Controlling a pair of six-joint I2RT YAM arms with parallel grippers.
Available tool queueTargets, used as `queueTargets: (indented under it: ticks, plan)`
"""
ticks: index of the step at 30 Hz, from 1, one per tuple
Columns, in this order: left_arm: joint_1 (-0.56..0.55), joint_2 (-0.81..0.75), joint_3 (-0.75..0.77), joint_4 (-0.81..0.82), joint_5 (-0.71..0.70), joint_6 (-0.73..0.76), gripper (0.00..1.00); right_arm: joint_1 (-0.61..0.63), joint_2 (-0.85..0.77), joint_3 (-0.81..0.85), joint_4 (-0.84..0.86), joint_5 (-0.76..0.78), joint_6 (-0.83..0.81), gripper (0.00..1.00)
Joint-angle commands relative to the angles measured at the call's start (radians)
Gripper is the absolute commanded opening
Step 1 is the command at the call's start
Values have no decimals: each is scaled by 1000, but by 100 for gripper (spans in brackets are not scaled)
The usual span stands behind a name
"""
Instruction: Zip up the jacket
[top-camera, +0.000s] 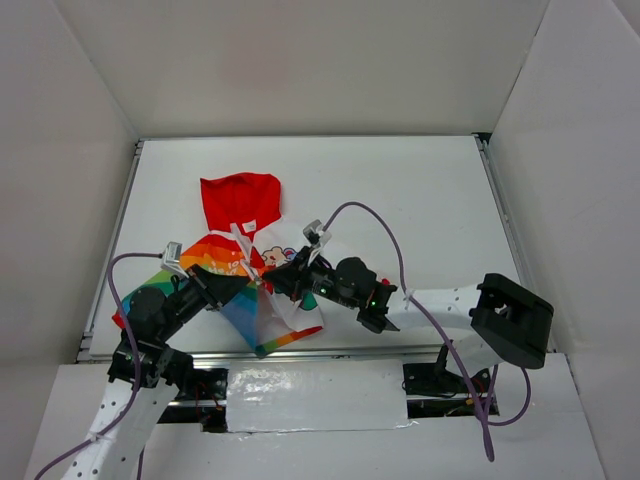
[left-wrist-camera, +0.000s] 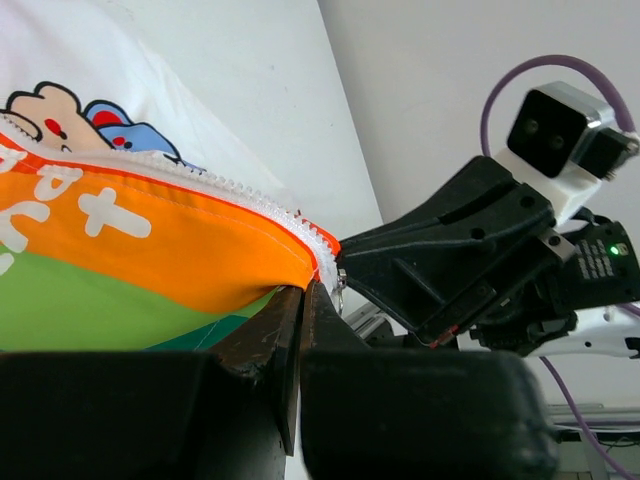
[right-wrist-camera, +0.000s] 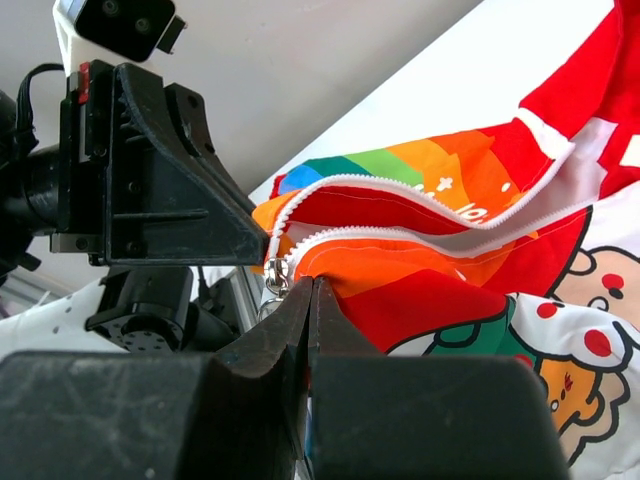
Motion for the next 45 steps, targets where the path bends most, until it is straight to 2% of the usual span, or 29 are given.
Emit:
queueTargets:
  ticks: [1,12,25,32,40,45]
  plan:
    - [3,23,39,-1,-16,5,0,42,-4,56,2,58,-46,0]
    - [3,23,63,-76,-53,33,0,116,2,77,-57,259,-126,0]
    - [3,20,59,-87,-52,51,0,159,17,91,-67,346,-155,0]
    - [1,12,63,-113,-75,56,0,206,34,117,-93,464,-185,0]
    - [3,8,59,-112,-70,73,0,211,42,140,-128,492,-166,0]
    - [3,-17,37,-34,-6,99,0,208,53,139,-125,431,-183,0]
